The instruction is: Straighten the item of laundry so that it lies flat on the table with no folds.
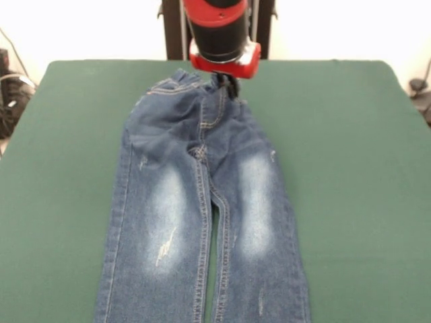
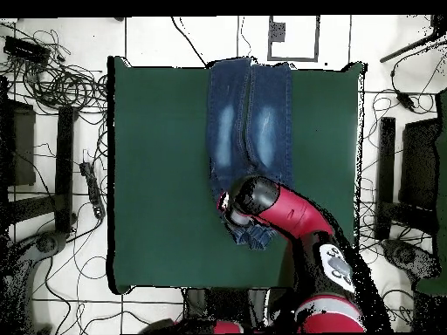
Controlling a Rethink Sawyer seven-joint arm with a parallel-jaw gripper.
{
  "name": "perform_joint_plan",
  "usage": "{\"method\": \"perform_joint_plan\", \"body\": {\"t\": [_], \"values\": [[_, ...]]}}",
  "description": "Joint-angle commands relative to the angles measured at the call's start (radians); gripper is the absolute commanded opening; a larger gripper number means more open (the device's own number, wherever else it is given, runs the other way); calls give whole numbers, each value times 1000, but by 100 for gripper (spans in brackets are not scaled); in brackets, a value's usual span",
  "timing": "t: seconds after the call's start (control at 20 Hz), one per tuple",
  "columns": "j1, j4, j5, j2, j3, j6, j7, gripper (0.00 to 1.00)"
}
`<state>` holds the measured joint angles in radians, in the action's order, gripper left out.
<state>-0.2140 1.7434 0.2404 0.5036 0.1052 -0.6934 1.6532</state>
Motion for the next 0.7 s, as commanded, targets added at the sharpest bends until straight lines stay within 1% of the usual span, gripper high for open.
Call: {"method": "perform_joint_plan", "body": {"t": [0.05,0.3,0.35,0.4,0.45,0.6,0.7], "values": [[15,119,177,12,-186,78,252,0],[13,113,187,-1,-174,82,216,0],[19,107,180,-4,-164,80,215,0],[38,86,156,-8,-131,65,225,0],[36,83,154,-9,-129,47,223,100],[48,56,94,-14,-109,38,175,100],[53,57,87,-14,-102,37,174,100]]}}
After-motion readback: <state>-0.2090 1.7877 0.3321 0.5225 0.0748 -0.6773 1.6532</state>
